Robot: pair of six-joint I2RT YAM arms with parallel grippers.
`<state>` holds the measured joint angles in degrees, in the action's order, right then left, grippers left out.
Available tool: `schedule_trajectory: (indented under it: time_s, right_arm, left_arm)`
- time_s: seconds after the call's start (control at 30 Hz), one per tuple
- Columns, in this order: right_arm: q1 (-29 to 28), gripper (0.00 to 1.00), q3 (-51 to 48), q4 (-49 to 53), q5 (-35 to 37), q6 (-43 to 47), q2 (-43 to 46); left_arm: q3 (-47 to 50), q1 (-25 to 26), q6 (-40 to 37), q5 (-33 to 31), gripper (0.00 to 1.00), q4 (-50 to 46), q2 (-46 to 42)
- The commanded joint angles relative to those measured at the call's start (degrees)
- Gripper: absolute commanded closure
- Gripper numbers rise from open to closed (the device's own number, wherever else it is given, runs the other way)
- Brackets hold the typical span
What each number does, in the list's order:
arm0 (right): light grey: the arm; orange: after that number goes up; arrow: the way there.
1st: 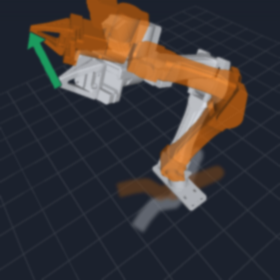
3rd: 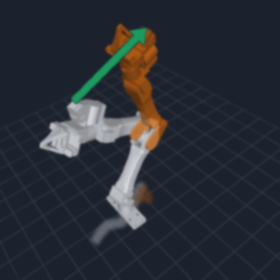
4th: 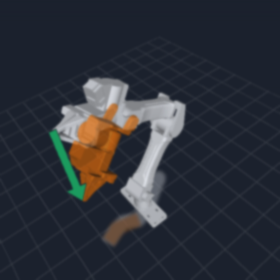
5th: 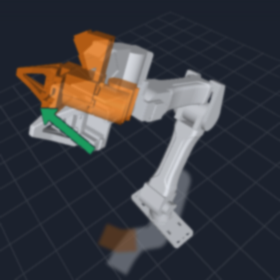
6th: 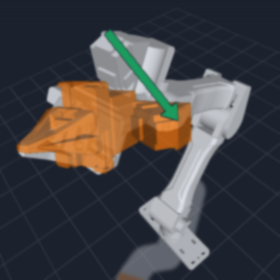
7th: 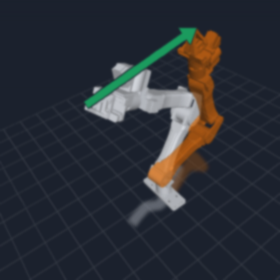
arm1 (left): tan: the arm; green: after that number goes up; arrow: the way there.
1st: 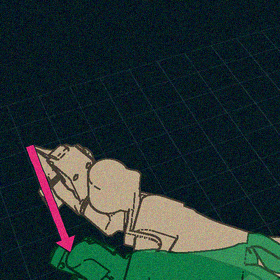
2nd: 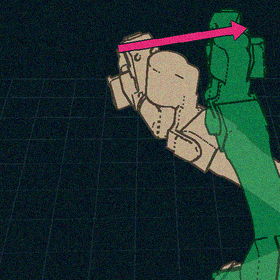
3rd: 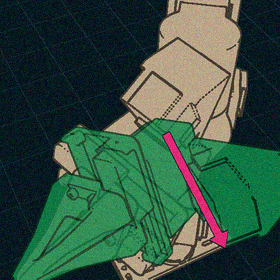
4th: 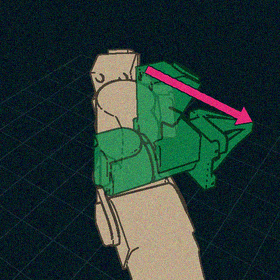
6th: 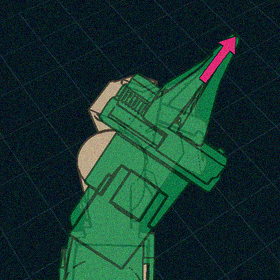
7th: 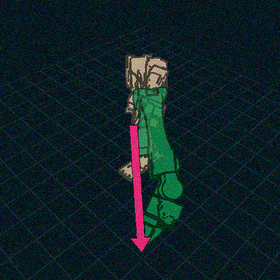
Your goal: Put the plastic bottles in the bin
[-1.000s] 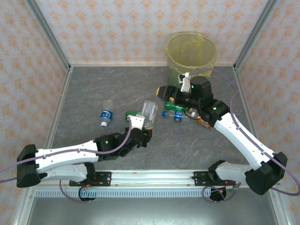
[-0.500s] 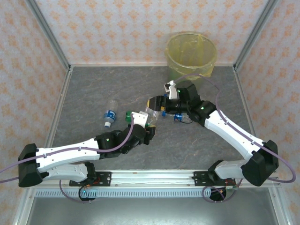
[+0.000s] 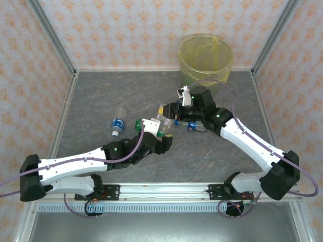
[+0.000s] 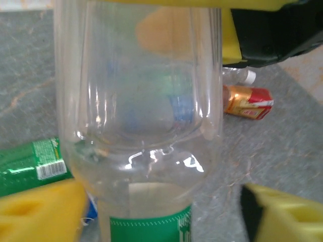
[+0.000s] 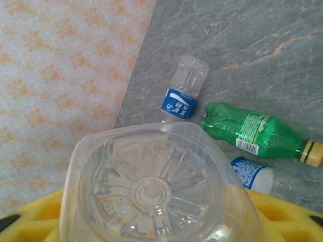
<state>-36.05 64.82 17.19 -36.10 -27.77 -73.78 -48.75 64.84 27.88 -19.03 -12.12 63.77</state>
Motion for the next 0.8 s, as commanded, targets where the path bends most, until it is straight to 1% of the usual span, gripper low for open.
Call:
schedule_trajectory:
  time_s: [0.0, 0.17, 0.33, 0.5, 0.63, 0.77]
  right_arm:
    - [1.62, 0.51, 4.37, 1.30, 4.56, 1.12, 0.11]
    - [7.88, 0.52, 7.29, 1.48, 7.38, 0.79, 0.44]
    - [13.45, 0.52, 12.83, 2.97, 11.85, 2.73, -0.71]
    - [18.22, 0.52, 21.49, 7.17, 19.93, 3.47, -4.86]
    - [20.86, 0.52, 27.19, 6.83, 23.95, 3.34, -7.63]
    - [23.18, 0.52, 33.06, 6.90, 30.22, 3.68, -10.86]
  left_arm:
    - [-1.92, -0.37, -0.58, -1.95, 0.02, 1.32, -1.28]
    - [-2.91, -1.43, 0.15, -2.72, 0.01, 0.73, -3.17]
    - [-4.42, -4.62, 2.32, -2.73, 0.01, -0.97, -4.89]
    - [-4.41, -6.80, 4.09, -2.88, 0.01, -1.18, -8.04]
    - [-4.17, -7.44, 4.76, -3.84, 0.01, -1.94, -10.33]
    - [-3.70, -7.53, 5.36, -5.22, 0.01, -3.11, -12.36]
